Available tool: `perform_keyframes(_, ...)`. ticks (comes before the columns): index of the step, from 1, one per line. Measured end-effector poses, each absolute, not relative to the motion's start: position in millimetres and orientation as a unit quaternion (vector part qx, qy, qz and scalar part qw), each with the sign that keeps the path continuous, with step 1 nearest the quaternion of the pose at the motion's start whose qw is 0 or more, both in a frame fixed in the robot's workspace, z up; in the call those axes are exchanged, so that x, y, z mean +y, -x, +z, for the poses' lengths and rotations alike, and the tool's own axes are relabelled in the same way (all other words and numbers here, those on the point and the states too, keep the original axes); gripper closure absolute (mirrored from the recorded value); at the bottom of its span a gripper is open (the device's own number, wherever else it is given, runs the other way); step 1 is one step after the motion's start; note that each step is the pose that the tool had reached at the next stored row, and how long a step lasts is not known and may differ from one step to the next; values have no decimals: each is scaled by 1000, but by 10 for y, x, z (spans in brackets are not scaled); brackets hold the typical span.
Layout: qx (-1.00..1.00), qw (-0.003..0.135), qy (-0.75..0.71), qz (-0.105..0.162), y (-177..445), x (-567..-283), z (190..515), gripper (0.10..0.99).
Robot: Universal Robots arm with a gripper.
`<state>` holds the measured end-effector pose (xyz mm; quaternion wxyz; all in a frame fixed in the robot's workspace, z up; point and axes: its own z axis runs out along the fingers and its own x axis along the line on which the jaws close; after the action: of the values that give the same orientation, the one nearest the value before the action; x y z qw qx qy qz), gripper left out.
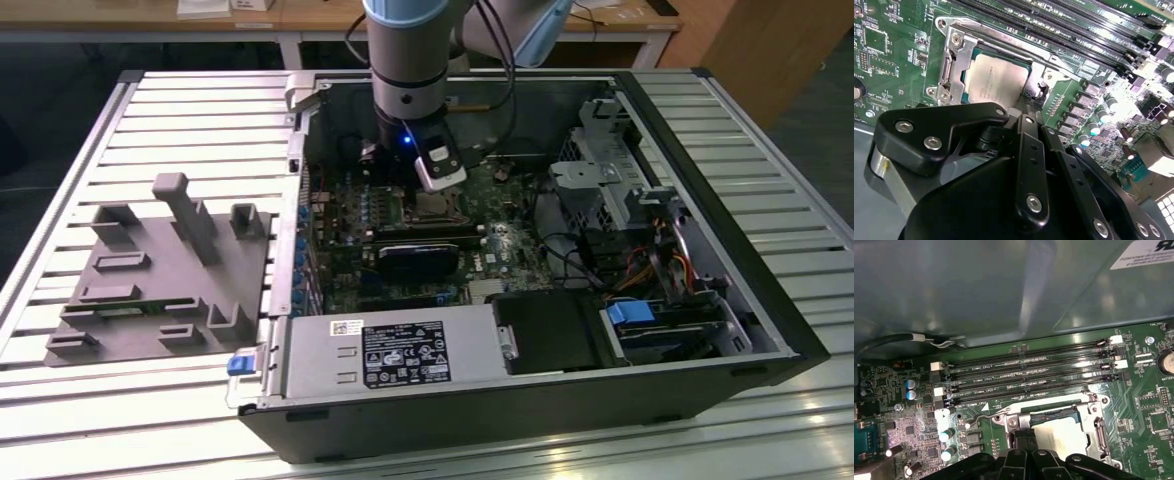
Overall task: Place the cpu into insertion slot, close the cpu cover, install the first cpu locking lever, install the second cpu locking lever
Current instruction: 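Close the cpu cover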
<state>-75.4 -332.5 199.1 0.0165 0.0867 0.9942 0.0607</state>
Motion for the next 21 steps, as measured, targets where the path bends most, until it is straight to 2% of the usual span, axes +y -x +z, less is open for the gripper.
perform_keyframes(14,994,16,-87,61,730,-3323,2013,984)
perform_keyframes(21,995,18,-86,40,731,-3324,2022,984)
